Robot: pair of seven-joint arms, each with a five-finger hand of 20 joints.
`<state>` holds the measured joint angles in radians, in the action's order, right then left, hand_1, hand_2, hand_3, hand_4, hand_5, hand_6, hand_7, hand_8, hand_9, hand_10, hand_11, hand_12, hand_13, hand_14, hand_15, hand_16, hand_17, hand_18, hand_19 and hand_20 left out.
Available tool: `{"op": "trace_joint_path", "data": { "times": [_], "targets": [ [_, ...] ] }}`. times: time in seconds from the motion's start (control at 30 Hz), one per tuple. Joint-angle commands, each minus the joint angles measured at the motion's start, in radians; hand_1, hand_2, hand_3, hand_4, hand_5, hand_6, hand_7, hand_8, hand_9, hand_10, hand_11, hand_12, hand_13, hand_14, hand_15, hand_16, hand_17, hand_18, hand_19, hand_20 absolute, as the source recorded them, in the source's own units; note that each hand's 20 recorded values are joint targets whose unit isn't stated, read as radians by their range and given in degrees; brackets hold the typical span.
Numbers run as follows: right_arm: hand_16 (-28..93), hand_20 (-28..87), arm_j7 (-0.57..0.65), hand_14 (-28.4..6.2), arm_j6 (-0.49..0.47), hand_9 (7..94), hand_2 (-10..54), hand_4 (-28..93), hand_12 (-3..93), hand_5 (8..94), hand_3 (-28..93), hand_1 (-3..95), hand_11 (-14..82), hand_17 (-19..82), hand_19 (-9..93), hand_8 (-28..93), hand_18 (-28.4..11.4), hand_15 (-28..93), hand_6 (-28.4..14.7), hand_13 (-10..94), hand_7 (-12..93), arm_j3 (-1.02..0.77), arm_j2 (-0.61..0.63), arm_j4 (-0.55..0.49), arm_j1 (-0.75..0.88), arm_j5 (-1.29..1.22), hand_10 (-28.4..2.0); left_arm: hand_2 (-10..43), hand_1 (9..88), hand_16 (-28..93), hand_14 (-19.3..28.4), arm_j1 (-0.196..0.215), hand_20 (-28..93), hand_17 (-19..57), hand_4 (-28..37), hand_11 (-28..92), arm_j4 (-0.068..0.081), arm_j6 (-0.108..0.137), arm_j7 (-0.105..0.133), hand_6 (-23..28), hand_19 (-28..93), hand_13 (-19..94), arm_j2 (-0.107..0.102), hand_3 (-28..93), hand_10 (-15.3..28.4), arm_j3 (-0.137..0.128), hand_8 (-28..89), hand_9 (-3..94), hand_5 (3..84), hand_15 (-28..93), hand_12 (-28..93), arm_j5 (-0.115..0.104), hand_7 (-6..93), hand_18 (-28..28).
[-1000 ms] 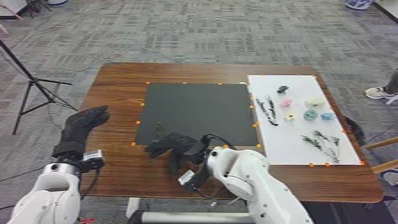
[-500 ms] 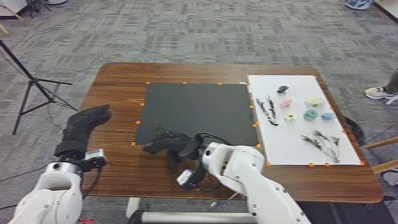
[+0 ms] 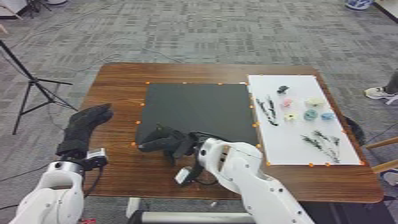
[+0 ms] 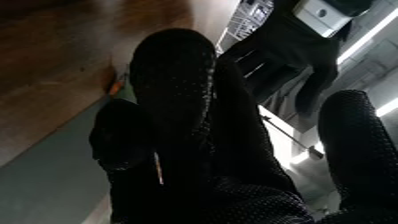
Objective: Arrange flowers
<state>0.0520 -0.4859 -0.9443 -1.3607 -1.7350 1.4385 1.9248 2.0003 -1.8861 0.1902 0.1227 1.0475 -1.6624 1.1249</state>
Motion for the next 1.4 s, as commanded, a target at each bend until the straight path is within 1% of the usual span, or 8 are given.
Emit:
{"op": "trace_joint_path", "data": {
  "times": [0.03, 0.37, 0.5, 0.7, 1.03, 1.23, 1.3, 1.4],
  "targets": [
    [31, 44, 0.025, -7.9, -0.007, 55.4, 15.5, -12, 6.7, 54.3, 62, 13.3, 6.7, 56, 93, -8, -20.7, 47, -5.7, 92, 12, 0.007, 0.051, -0.031, 0.003, -0.011, -14.3, 1.1, 20.5, 0, 18.3, 0.010, 15, 0.8, -27.3, 20, -0.009, -0.003, 0.005, 4.1, 7, 36, 0.008, 68, 14.5, -0.009, -8, 48.5, 47.4, 18, 11, -0.008, 16.1, 13.3],
    [31, 45, 0.039, -7.5, -0.069, 56.2, 15.3, -12, 7.0, 55.0, 62, 13.1, 6.8, 57, 93, -8, -20.5, 47, -5.8, 92, 11, 0.004, 0.051, 0.008, -0.004, 0.046, -14.2, 1.1, 20.4, 0, 18.2, -0.002, 15, 0.8, -27.5, 20, -0.007, -0.005, 0.006, 4.1, 7, 36, 0.013, 68, 14.5, -0.001, -8, 48.4, 47.4, 18, 11, -0.007, 16.2, 13.2],
    [31, 45, 0.038, -7.5, -0.065, 56.1, 15.2, -12, 6.9, 55.0, 61, 13.2, 6.7, 57, 93, -8, -20.5, 47, -5.9, 92, 11, 0.005, 0.039, 0.022, -0.010, 0.058, -14.1, 1.1, 20.4, 0, 18.2, 0.001, 15, 0.8, -27.6, 20, -0.010, -0.002, 0.008, 4.1, 7, 36, 0.014, 68, 14.5, -0.002, -8, 48.4, 47.4, 18, 11, -0.009, 16.1, 13.2],
    [31, 45, 0.026, -7.5, -0.045, 56.1, 15.2, -12, 7.0, 54.9, 61, 13.1, 6.7, 57, 93, -8, -20.4, 47, -5.9, 92, 11, 0.001, 0.012, 0.049, -0.024, 0.078, -14.1, 1.1, 20.4, 0, 18.3, -0.009, 15, 0.8, -27.5, 20, -0.004, -0.009, 0.009, 4.1, 7, 36, 0.017, 68, 14.5, 0.004, -8, 48.4, 47.4, 18, 11, -0.008, 16.0, 13.2],
    [31, 45, 0.031, -7.5, -0.040, 56.1, 15.2, -12, 7.0, 54.7, 61, 13.5, 6.8, 57, 93, -8, -20.4, 46, -5.8, 92, 11, -0.004, -0.003, 0.051, -0.020, 0.077, -14.1, 1.0, 20.3, 0, 18.3, -0.007, 15, 0.8, -27.6, 20, -0.005, -0.011, 0.007, 4.1, 7, 36, 0.020, 68, 14.5, 0.003, -8, 48.4, 47.3, 18, 11, -0.007, 16.0, 13.2],
    [31, 45, 0.088, -7.5, -0.033, 56.5, 14.8, -12, 7.1, 54.9, 61, 13.2, 6.8, 57, 93, -8, -20.4, 46, -5.9, 92, 11, -0.031, 0.070, -0.043, -0.009, -0.035, -14.2, 1.0, 20.3, 0, 18.3, 0.009, 15, 0.8, -27.6, 20, -0.015, -0.007, 0.007, 4.1, 7, 36, 0.017, 68, 14.5, -0.010, -8, 48.4, 47.4, 18, 11, -0.009, 15.9, 13.2],
    [31, 45, 0.088, -7.5, -0.030, 56.9, 14.6, -12, 7.1, 55.1, 61, 13.2, 6.9, 57, 93, -8, -20.5, 46, -6.0, 92, 11, -0.064, 0.094, -0.087, -0.001, -0.054, -14.3, 1.0, 20.3, 0, 18.3, 0.010, 15, 0.8, -27.6, 20, -0.014, -0.006, 0.006, 4.1, 7, 36, 0.016, 68, 14.5, -0.010, -8, 48.4, 47.4, 18, 11, -0.012, 15.9, 13.2],
    [31, 45, 0.122, -7.4, -0.081, 58.0, 13.6, -12, 7.4, 55.7, 61, 13.4, 7.4, 57, 93, -8, -20.5, 46, -6.0, 92, 12, -0.159, 0.123, -0.171, 0.037, -0.140, -14.6, 1.0, 20.2, 0, 18.3, 0.008, 15, 0.8, -27.5, 20, -0.016, -0.010, 0.005, 4.2, 7, 36, 0.019, 68, 14.5, -0.008, -8, 48.5, 47.4, 18, 11, -0.009, 15.9, 13.2]
  ]
}}
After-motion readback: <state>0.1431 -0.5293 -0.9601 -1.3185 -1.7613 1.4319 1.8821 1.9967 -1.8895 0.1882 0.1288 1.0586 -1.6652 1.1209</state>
